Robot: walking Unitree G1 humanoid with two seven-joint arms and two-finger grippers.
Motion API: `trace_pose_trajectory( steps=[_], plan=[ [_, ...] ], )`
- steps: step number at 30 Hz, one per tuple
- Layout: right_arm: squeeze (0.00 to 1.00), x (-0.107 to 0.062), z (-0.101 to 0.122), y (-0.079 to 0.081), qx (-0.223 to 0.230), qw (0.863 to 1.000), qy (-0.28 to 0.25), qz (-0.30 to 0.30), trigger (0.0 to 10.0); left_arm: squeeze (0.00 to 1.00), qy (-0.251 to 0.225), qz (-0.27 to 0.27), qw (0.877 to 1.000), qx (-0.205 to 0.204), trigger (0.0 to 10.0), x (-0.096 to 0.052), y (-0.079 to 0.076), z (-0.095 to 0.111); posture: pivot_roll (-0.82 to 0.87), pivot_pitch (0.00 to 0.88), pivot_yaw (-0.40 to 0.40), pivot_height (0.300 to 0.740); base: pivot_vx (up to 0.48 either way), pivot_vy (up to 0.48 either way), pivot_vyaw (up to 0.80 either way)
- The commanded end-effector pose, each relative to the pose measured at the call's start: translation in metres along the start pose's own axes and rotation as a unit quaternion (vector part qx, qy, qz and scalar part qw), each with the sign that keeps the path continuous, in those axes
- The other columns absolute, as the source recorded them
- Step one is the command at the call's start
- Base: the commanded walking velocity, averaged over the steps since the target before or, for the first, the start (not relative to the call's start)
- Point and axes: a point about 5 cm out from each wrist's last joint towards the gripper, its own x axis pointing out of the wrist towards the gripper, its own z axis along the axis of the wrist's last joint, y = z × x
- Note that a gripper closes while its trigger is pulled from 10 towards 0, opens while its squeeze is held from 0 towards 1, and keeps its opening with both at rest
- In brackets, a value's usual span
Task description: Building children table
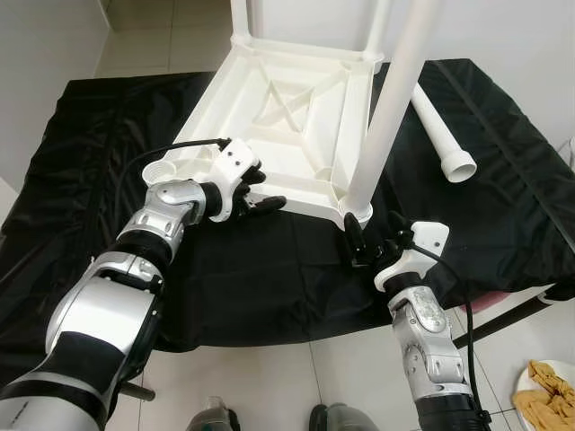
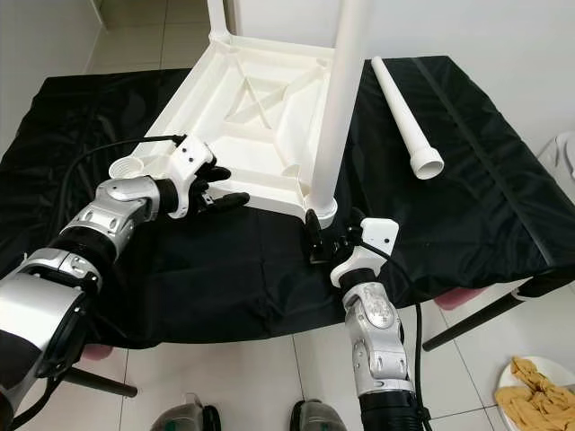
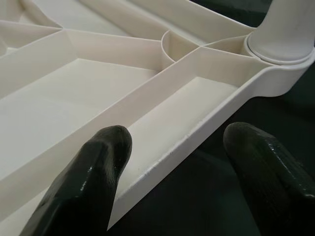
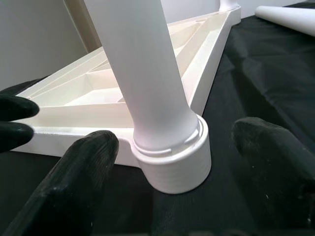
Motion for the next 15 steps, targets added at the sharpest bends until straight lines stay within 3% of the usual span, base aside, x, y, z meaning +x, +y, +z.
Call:
trace_pose_trajectory(
  steps=[1, 9, 15],
  plan=[
    [0.0, -0.002, -0.002, 0.004, 0.006, 1.0, 0.007, 0.003, 10.0, 0.0, 0.008, 0.229, 0.973, -0.008, 10.0, -0.003, 0.022, -0.001, -0.07, 0.139, 0.051, 0.74, 0.0, 0.0, 0.0],
    [0.0, -0.006, -0.001, 0.008, 0.01, 1.0, 0.008, 0.003, 10.0, 0.0, 0.02, 0.229, 0.973, 0.003, 10.0, 0.004, 0.019, 0.003, -0.08, 0.153, 0.06, 0.74, 0.0, 0.0, 0.0],
    [0.0, -0.012, 0.003, 0.006, 0.003, 1.0, 0.011, 0.01, 10.0, 0.0, 0.072, 0.216, 0.974, 0.017, 10.0, 0.008, 0.013, -0.007, -0.11, 0.156, 0.066, 0.74, 0.0, 0.0, 0.0]
  ],
)
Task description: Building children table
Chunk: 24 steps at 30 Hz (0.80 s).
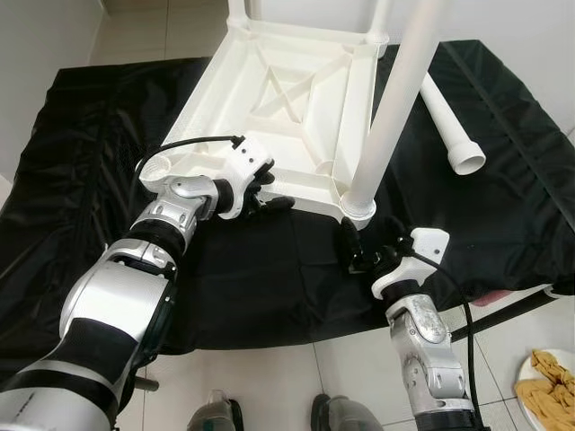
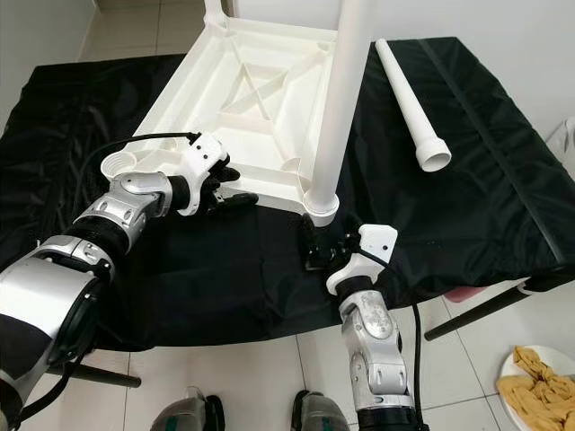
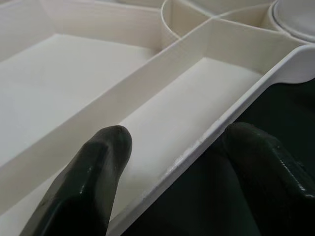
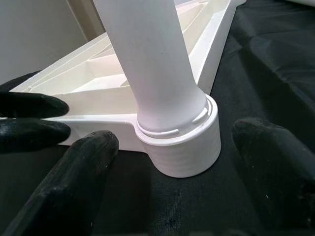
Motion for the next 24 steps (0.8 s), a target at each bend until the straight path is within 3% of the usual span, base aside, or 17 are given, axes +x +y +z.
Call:
trace_pose_trajectory(
  steps=[1, 10, 14, 15, 16, 17, 20, 21, 24],
  plan=[
    [0.0, -0.004, -0.002, -0.002, -0.001, 1.0, 0.009, 0.0, 10.0, 0.0, 0.039, 0.235, 0.971, -0.005, 10.0, -0.004, 0.02, -0.013, -0.11, 0.156, 0.066, 0.74, 0.0, 0.0, 0.0],
    [0.0, -0.005, -0.001, -0.002, -0.003, 1.0, 0.013, 0.0, 10.0, 0.0, 0.08, 0.239, 0.968, -0.005, 10.0, -0.005, 0.019, -0.023, -0.11, 0.144, 0.068, 0.74, 0.0, 0.0, 0.0],
    [0.0, -0.005, -0.002, 0.003, -0.004, 1.0, 0.019, 0.011, 10.0, 0.0, 0.126, 0.192, 0.973, 0.029, 10.0, -0.003, 0.012, -0.03, -0.11, 0.135, 0.072, 0.74, 0.0, 0.0, 0.0],
    [0.0, -0.005, -0.003, 0.003, -0.006, 1.0, 0.02, 0.012, 10.0, 0.0, 0.13, 0.184, 0.974, 0.037, 8.1, -0.002, 0.011, -0.03, -0.11, 0.133, 0.074, 0.74, 0.0, 0.0, 0.0],
    [0.0, -0.005, -0.003, 0.003, -0.006, 1.0, 0.02, 0.012, 10.0, 0.0, 0.13, 0.184, 0.974, 0.037, 8.1, -0.002, 0.011, -0.03, -0.11, 0.133, 0.074, 0.74, 0.0, 0.0, 0.0],
    [0.0, -0.006, -0.003, 0.002, -0.008, 1.0, 0.021, 0.013, 10.0, 0.0, 0.134, 0.176, 0.974, 0.044, 6.2, -0.001, 0.01, -0.03, -0.11, 0.132, 0.075, 0.74, 0.0, 0.0, 0.0],
    [0.0, -0.006, -0.003, 0.002, -0.008, 1.0, 0.022, 0.013, 10.0, 0.0, 0.135, 0.171, 0.975, 0.046, 6.2, 0.0, 0.009, -0.03, -0.11, 0.132, 0.075, 0.74, 0.0, 0.0, 0.0],
    [0.0, -0.006, -0.003, 0.002, -0.008, 1.0, 0.022, 0.013, 10.0, 0.0, 0.133, 0.166, 0.976, 0.047, 1.7, 0.001, 0.008, -0.029, -0.11, 0.132, 0.077, 0.74, 0.0, 0.0, 0.0],
    [0.0, -0.006, -0.003, 0.001, -0.008, 1.0, 0.023, 0.012, 10.0, 0.0, 0.131, 0.162, 0.977, 0.048, 1.7, 0.002, 0.007, -0.029, -0.11, 0.132, 0.077, 0.74, 0.0, 0.0, 0.0]
  ],
)
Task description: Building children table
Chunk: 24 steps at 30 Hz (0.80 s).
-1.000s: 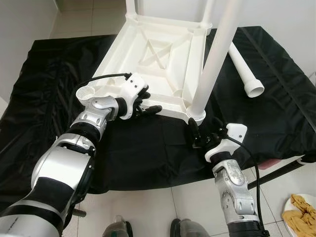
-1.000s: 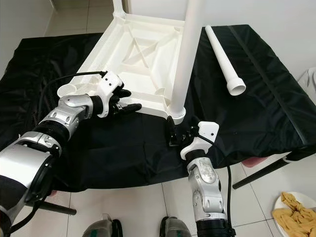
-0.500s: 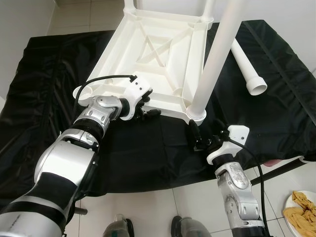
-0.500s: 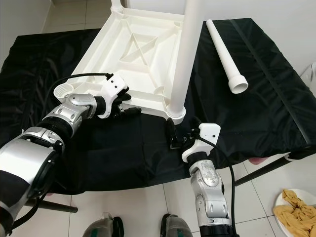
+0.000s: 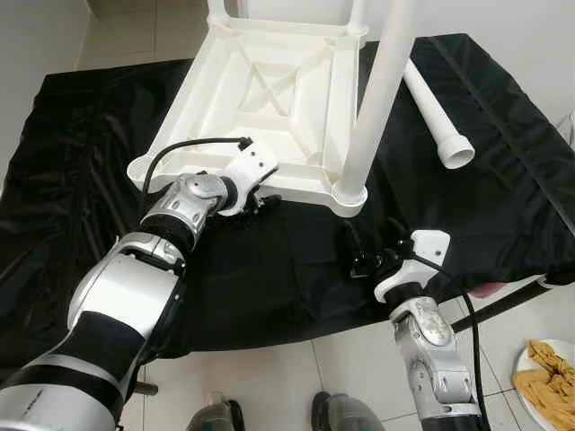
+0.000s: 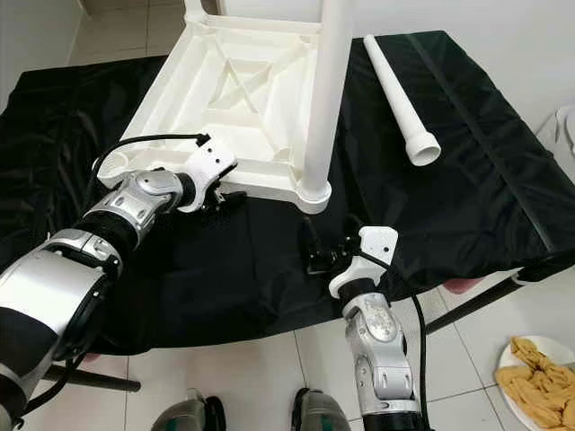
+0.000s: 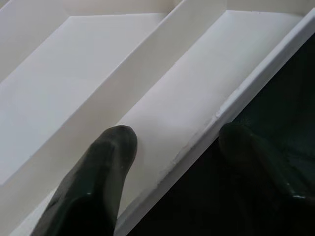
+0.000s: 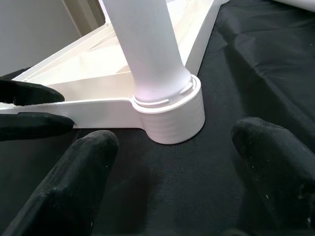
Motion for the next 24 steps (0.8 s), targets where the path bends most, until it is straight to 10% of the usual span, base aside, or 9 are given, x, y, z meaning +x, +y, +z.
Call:
trace_pose_trajectory(
  steps=[1, 14, 24],
  plan=[
    [0.0, -0.002, -0.002, 0.002, 0.0, 1.0, 0.009, 0.006, 10.0, 0.0, 0.047, 0.041, 0.998, -0.012, 0.0, 0.001, -0.006, -0.026, -0.11, 0.136, 0.081, 0.74, 0.0, 0.0, 0.0],
    [0.0, 0.0, -0.002, -0.002, -0.006, 1.0, 0.008, -0.006, 10.0, 0.0, 0.019, -0.104, 0.994, 0.022, 0.0, 0.004, -0.029, -0.022, -0.1, 0.148, 0.093, 0.74, 0.0, 0.0, 0.0],
    [0.0, 0.009, 0.001, -0.004, -0.009, 1.0, -0.002, -0.011, 10.0, 0.0, -0.037, -0.126, 0.99, -0.049, 0.0, 0.01, -0.044, -0.013, -0.09, 0.128, 0.104, 0.74, 0.0, 0.0, 0.0]
  ],
)
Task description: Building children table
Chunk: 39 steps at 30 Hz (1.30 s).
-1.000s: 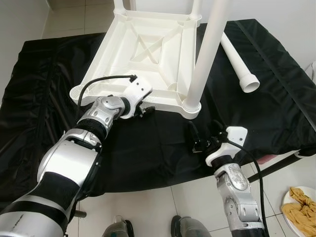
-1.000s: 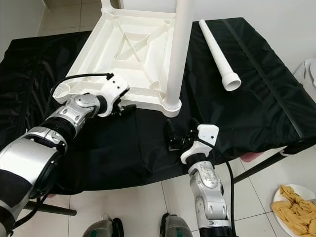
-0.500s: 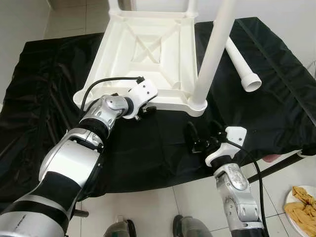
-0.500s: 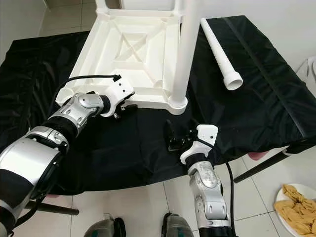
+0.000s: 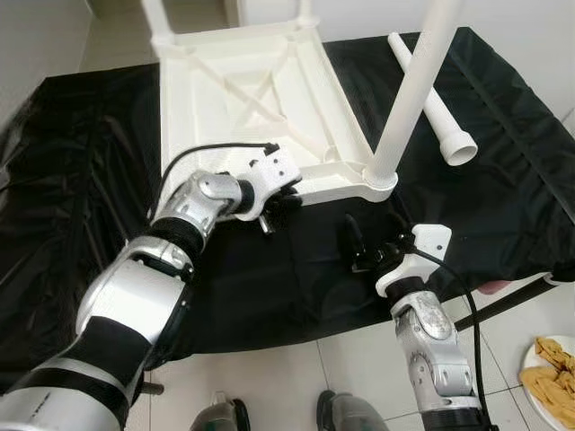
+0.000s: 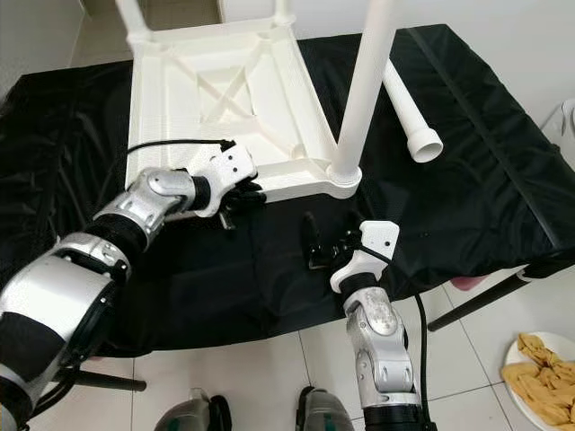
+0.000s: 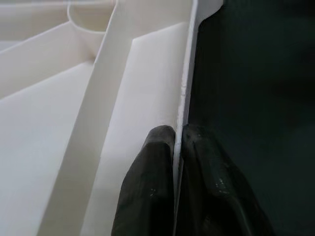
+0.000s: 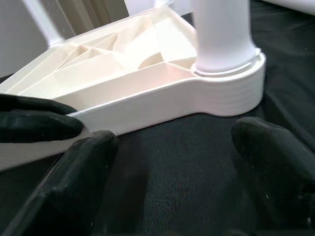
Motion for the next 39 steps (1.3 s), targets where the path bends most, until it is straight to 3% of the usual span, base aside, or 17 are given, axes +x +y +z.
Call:
trace_pose_trajectory(
  steps=[1, 7, 15, 22, 23, 27, 28, 34, 38, 39],
  plan=[
    [0.0, 0.001, -0.003, -0.002, -0.001, 1.0, 0.003, -0.006, 10.0, 0.0, 0.035, 0.001, 0.997, -0.069, 0.0, 0.003, -0.017, -0.032, -0.09, 0.126, 0.106, 0.74, 0.0, 0.0, 0.0],
    [0.0, 0.006, -0.001, -0.003, -0.002, 1.0, -0.005, -0.011, 10.0, 0.0, 0.006, 0.039, 0.992, -0.119, 0.0, 0.021, -0.033, -0.024, -0.08, 0.119, 0.106, 0.74, 0.0, 0.0, 0.0],
    [0.0, 0.011, 0.001, -0.008, -0.008, 0.999, -0.006, -0.032, 10.0, 0.0, -0.005, 0.134, 0.98, -0.15, 0.0, 0.035, -0.031, -0.005, -0.08, 0.123, 0.102, 0.74, 0.0, 0.0, 0.0],
    [0.0, 0.013, 0.0, -0.008, -0.01, 0.999, -0.007, -0.035, 10.0, 0.0, -0.016, 0.174, 0.972, -0.159, 0.0, 0.041, -0.03, 0.008, -0.08, 0.124, 0.101, 0.74, 0.0, 0.0, 0.0],
    [0.0, 0.013, 0.0, -0.007, -0.011, 0.999, -0.006, -0.035, 10.0, 0.0, -0.024, 0.163, 0.974, -0.155, 10.0, 0.043, -0.032, 0.014, -0.09, 0.127, 0.101, 0.74, 0.0, 0.0, 0.0],
    [0.0, 0.013, -0.001, -0.006, -0.008, 0.999, -0.001, -0.037, 10.0, 0.0, -0.047, 0.135, 0.98, -0.139, 10.0, 0.044, -0.035, 0.025, -0.08, 0.129, 0.101, 0.74, 0.0, 0.0, 0.0],
    [0.0, 0.012, -0.002, -0.007, -0.005, 0.999, 0.003, -0.04, 10.0, 1.0, -0.071, 0.109, 0.983, -0.13, 10.0, 0.041, -0.034, 0.03, -0.08, 0.131, 0.097, 0.74, 0.0, 0.0, 0.0],
    [0.0, 0.015, -0.004, -0.006, -0.005, 0.999, 0.009, -0.034, 10.0, 1.0, -0.109, 0.061, 0.99, -0.071, 10.0, 0.025, -0.028, 0.038, -0.07, 0.131, 0.083, 0.74, 0.0, 0.0, 0.0],
    [0.0, 0.015, -0.004, -0.005, -0.007, 0.999, 0.009, -0.031, 10.0, 1.0, -0.112, 0.058, 0.99, -0.061, 10.0, 0.023, -0.027, 0.04, -0.07, 0.131, 0.08, 0.74, 0.0, 0.0, 0.0],
    [0.0, 0.016, -0.004, -0.005, -0.007, 1.0, 0.01, -0.029, 10.0, 0.0, -0.123, 0.052, 0.99, -0.049, 10.0, 0.018, -0.025, 0.044, -0.06, 0.13, 0.067, 0.74, 0.0, 0.0, 0.0]
  ],
)
